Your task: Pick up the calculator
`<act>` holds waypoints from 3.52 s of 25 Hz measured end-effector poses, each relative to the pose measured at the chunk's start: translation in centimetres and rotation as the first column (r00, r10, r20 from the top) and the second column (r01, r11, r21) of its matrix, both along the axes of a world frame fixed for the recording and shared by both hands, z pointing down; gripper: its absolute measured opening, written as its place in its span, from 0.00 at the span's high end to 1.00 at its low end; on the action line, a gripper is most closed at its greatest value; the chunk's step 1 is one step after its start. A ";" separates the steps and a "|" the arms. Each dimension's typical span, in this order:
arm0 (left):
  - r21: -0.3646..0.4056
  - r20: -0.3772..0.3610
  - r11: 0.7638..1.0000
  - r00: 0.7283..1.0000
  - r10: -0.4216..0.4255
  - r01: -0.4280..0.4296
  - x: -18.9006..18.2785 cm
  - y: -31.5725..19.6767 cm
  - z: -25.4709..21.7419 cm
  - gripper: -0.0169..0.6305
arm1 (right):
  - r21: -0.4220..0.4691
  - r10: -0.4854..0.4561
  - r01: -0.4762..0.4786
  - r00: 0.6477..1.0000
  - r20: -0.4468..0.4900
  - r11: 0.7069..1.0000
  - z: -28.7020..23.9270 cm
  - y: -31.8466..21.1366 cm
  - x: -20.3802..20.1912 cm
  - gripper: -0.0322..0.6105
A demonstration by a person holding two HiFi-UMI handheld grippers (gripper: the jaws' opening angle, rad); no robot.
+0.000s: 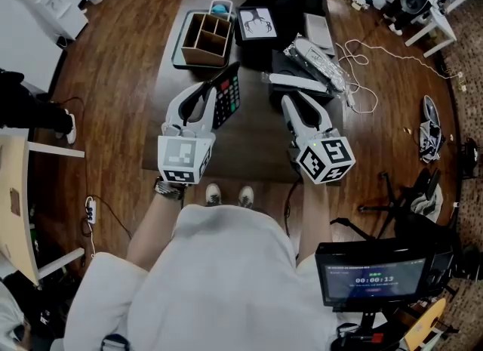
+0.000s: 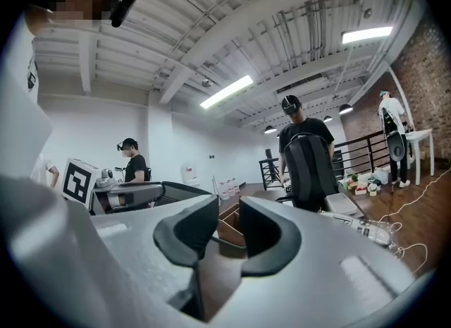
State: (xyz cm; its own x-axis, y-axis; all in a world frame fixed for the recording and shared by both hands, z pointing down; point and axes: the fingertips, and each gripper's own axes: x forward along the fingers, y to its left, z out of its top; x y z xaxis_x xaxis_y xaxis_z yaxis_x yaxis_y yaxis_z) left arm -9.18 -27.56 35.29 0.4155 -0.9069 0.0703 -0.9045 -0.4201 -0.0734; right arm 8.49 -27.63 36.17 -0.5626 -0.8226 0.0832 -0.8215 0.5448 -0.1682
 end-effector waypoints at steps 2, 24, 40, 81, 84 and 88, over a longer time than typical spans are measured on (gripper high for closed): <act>0.012 0.001 1.000 1.000 0.005 -0.005 -0.4 0.0 -0.6 0.89 | 0.021 0.011 -0.010 1.000 -0.008 1.000 -0.9 0.2 -0.4 0.80; 0.041 -0.003 0.997 0.997 0.071 -0.071 -1.1 6.3 -1.7 0.89 | 0.035 0.091 -0.091 0.996 -0.015 0.995 -1.3 8.6 -0.5 0.80; 0.104 0.022 0.994 0.999 -0.037 0.035 4.0 25.3 -1.8 0.89 | 0.098 -0.002 0.003 1.000 -0.004 0.995 -2.2 26.5 5.9 0.80; 0.098 0.015 0.995 1.000 -0.023 0.021 1.1 28.6 -2.4 0.89 | 0.130 -0.005 0.010 0.999 -0.041 0.992 -4.1 29.2 1.7 0.95; 0.100 0.013 0.995 1.000 -0.024 0.023 1.0 28.5 -2.5 0.89 | 0.135 0.000 0.007 0.999 -0.050 0.991 -4.3 29.1 1.6 0.95; 0.104 0.011 0.994 1.000 -0.024 0.023 0.9 28.4 -2.8 0.89 | 0.138 0.005 0.002 0.999 -0.053 0.990 -4.5 28.9 1.6 0.95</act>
